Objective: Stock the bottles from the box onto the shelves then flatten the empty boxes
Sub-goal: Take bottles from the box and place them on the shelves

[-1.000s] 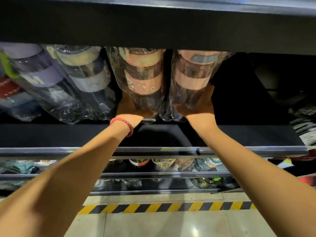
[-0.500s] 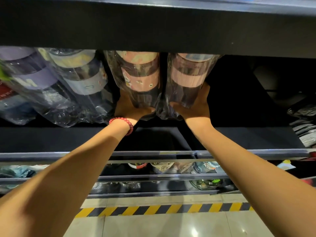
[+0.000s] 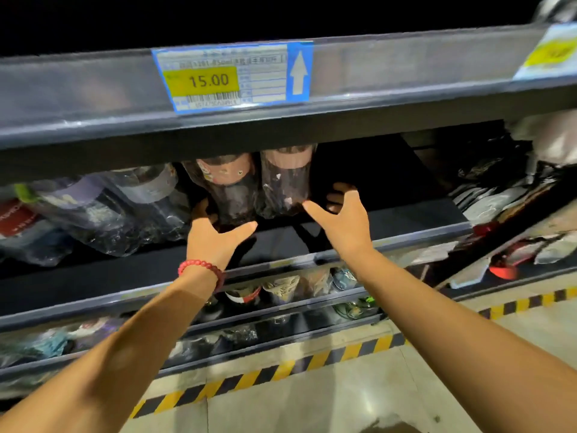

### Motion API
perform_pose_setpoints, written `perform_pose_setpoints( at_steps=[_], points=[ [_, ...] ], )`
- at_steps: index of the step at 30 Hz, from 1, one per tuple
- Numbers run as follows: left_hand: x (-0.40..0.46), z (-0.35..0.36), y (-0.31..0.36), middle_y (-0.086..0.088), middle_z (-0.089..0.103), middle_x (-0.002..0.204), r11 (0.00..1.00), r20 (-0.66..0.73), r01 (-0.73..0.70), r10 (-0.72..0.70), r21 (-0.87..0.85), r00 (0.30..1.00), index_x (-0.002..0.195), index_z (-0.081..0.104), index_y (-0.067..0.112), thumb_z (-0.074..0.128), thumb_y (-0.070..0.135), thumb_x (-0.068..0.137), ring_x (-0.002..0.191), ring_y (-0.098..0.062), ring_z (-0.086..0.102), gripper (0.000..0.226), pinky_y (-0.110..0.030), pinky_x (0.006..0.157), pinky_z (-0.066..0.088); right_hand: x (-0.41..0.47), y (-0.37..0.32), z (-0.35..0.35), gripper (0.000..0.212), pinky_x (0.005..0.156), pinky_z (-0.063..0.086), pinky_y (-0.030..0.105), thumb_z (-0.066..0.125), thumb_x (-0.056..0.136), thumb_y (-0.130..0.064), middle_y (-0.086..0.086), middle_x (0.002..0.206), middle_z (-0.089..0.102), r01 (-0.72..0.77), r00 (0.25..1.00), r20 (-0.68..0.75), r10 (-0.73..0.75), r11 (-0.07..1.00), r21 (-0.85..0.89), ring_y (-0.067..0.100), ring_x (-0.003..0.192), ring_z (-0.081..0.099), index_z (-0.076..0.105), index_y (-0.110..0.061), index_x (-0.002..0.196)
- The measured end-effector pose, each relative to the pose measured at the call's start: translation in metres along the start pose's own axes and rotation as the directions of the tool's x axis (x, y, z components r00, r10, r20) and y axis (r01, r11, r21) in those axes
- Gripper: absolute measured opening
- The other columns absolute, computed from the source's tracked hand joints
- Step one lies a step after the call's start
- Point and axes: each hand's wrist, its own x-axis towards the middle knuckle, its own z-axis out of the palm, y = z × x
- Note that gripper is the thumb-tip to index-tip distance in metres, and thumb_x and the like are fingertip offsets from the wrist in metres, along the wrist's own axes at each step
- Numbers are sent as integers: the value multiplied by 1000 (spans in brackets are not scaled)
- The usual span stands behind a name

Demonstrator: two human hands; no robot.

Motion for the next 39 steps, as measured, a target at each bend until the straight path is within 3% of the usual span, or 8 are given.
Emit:
perform_pose_setpoints(
  at_steps=[2, 6, 11, 15, 19, 26, 34, 39],
  points=[
    [-36, 4, 8, -14, 46, 137, 987, 51, -40, 49, -153, 997, 138, 34, 4, 76, 10, 76, 125, -25, 46, 76, -33, 99, 41, -38, 5, -21, 49, 81, 43, 24, 71, 84, -28, 5, 111, 57, -36, 998, -51, 39, 997, 72, 16, 99, 54, 49, -8, 124],
    [-97, 32, -1, -10, 56, 119, 987, 307, -43, 89, -153, 947, 125, 48, 12, 79, 5, 70, 110, -22, 57, 64, -31, 87, 49, -123, 28, -64, 40, 83, 48, 26, 71, 84, -23, -2, 96, 56, -164, 976, -119, 183, 974, 154, 14, 92, 55, 53, -9, 118],
    [-171, 87, -37, -2, 57, 83, 990, 679, -130, 59, 54, 732, 84, 53, 21, 84, 3, 57, 75, -10, 61, 45, -16, 68, 52, -235, 91, -116, 35, 85, 47, 34, 73, 81, -26, 0, 97, 56, -388, 863, -259, 433, 898, 208, 19, 92, 56, 54, -14, 108],
    [-233, 138, -80, -13, 57, 68, 968, 836, -116, -129, 224, 534, 70, 59, 0, 67, 29, 81, 63, -19, 57, 32, -29, 58, 50, -336, 151, -152, 27, 72, 42, 22, 73, 82, -18, 3, 88, 56, -573, 702, -322, 635, 772, 276, 18, 85, 54, 54, -10, 98],
    [-294, 162, -122, -16, 54, 109, 831, 841, -293, -326, 473, 432, 116, 50, -6, 75, 10, 77, 103, -29, 54, 49, -38, 82, 48, -430, 208, -175, 25, 65, 38, 19, 74, 81, -16, 1, 80, 57, -702, 513, -382, 769, 632, 329, 19, 80, 57, 54, -11, 96],
    [-375, 211, -202, -14, 55, 126, 632, 816, -519, -486, 575, 312, 127, 47, 2, 73, 13, 80, 110, -26, 54, 55, -29, 88, 43, -537, 295, -184, 33, 82, 45, 35, 74, 80, -21, 7, 93, 56, -806, 236, -331, 914, 375, 459, 28, 95, 58, 53, -8, 103],
    [-445, 276, -314, -10, 52, 130, 494, 752, -608, -591, 622, 290, 127, 47, 10, 73, 17, 79, 111, -25, 54, 56, -29, 92, 45, -589, 408, -187, 39, 72, 43, 30, 71, 83, -25, 7, 97, 53, -801, 206, -252, 946, 311, 511, 21, 89, 52, 51, -5, 110],
    [-473, 318, -385, -7, 50, 131, 476, 726, -601, -628, 642, 280, 129, 46, 13, 69, 15, 82, 101, -17, 50, 52, -13, 62, 40, -606, 490, -183, 47, 86, 52, 42, 72, 81, -26, 11, 108, 58, -798, 186, -228, 956, 282, 533, 24, 95, 57, 51, -6, 118]
  ],
)
